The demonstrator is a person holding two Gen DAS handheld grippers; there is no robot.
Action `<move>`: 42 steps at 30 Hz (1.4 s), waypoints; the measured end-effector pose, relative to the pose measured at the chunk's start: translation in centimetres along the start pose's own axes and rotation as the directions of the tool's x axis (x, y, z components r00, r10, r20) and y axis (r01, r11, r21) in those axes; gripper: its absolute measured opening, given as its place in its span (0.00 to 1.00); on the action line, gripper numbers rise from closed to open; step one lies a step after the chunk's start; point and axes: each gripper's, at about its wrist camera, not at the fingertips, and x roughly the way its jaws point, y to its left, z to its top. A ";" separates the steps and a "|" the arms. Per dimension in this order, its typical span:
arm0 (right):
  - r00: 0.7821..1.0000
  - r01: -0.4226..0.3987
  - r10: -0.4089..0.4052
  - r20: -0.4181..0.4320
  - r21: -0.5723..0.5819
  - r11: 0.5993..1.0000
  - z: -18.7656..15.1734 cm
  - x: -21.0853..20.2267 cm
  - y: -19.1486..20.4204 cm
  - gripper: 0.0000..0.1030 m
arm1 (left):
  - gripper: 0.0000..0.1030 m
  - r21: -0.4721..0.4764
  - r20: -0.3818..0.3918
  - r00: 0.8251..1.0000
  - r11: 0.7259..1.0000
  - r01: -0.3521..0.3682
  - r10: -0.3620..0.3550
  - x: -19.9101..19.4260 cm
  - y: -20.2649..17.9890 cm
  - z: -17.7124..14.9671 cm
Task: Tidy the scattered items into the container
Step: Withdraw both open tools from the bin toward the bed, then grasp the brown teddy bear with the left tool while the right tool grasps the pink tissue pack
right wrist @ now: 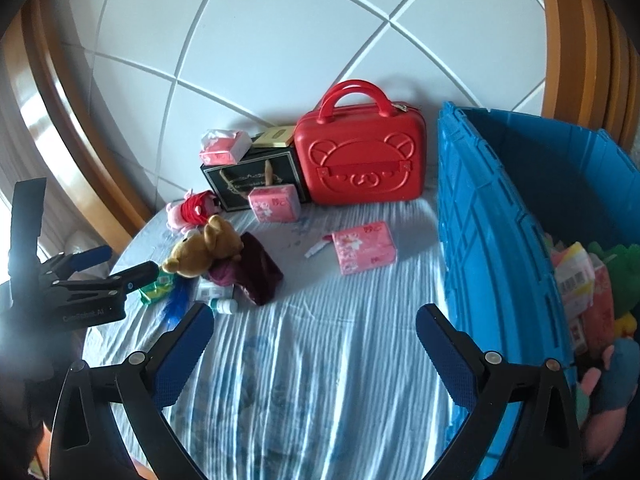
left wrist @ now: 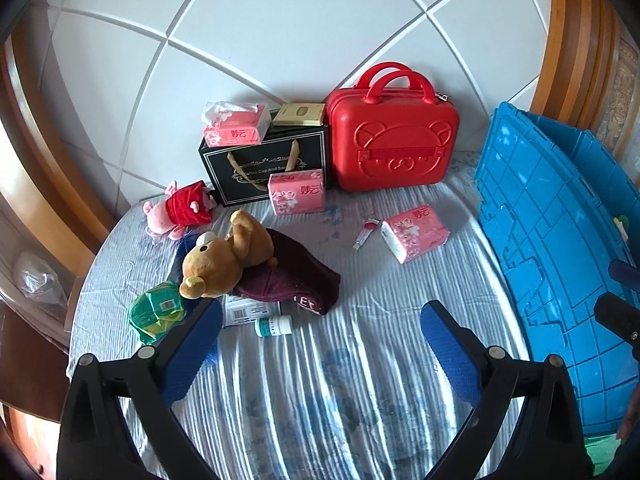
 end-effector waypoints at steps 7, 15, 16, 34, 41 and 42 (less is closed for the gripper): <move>0.999 0.014 -0.013 -0.040 0.010 1.000 -0.3 4.8 1.7 0.99 | 0.98 0.008 -0.015 0.999 0.999 -0.049 0.049 4.4 5.1 0.6; 0.992 0.046 -0.041 -0.116 0.038 0.998 -1.5 10.8 2.1 0.99 | 0.98 0.020 -0.063 0.993 0.995 -0.095 0.096 11.6 10.5 1.1; 0.991 0.049 -0.044 -0.124 0.037 0.998 -1.7 11.4 2.2 0.99 | 0.98 0.022 -0.069 0.993 0.995 -0.098 0.099 12.4 10.7 1.1; 0.973 0.067 -0.043 -0.227 0.097 0.993 -4.3 22.2 0.7 0.99 | 0.98 0.259 -0.141 0.980 0.960 -0.101 0.141 26.9 13.7 0.7; 0.965 0.090 -0.060 -0.253 0.110 0.990 -5.6 24.6 0.3 0.99 | 0.99 0.366 -0.149 0.963 0.917 -0.158 0.225 31.3 13.7 0.4; 0.964 0.099 -0.068 -0.258 0.109 0.989 -5.7 25.0 0.2 0.99 | 0.99 0.396 -0.148 0.955 0.900 -0.180 0.256 31.9 13.6 0.4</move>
